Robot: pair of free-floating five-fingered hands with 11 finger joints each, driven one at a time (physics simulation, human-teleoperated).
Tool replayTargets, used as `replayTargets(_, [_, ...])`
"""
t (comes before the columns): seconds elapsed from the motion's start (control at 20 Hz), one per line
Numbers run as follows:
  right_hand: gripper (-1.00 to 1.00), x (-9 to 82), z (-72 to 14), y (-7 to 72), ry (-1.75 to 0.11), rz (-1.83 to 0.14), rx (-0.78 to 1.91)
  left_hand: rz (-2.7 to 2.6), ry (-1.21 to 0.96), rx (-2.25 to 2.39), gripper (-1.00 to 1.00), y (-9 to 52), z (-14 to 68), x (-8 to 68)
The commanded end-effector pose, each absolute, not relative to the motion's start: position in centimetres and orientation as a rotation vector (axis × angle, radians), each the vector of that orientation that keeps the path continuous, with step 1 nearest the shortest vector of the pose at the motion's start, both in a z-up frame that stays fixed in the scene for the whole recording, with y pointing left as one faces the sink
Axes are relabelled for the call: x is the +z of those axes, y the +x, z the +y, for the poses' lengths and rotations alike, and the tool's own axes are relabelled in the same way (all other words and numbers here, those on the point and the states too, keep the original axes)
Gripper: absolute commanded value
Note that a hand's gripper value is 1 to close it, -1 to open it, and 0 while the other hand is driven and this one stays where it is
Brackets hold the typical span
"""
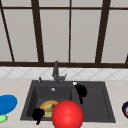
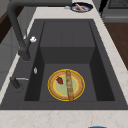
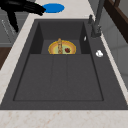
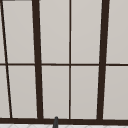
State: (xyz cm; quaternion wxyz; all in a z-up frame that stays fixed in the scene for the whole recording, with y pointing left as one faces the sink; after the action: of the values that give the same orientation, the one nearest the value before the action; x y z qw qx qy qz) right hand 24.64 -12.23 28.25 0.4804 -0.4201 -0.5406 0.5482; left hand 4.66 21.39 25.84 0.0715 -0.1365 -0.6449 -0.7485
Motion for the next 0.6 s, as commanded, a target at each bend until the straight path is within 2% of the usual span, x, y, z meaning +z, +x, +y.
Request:
replayTargets(0.0, [-1.00,28.2,-10.2,27.2,-1.105,-1.352,1.327,-1.939,-0.410,-2.250,0.00,4.7,21.4,25.8])
replayTargets(0.55, [-1.00,28.5,-5.6,34.8,-1.116,-1.357,1.298,-1.939,-0.410,-2.250,0.00,4.7,21.4,25.8])
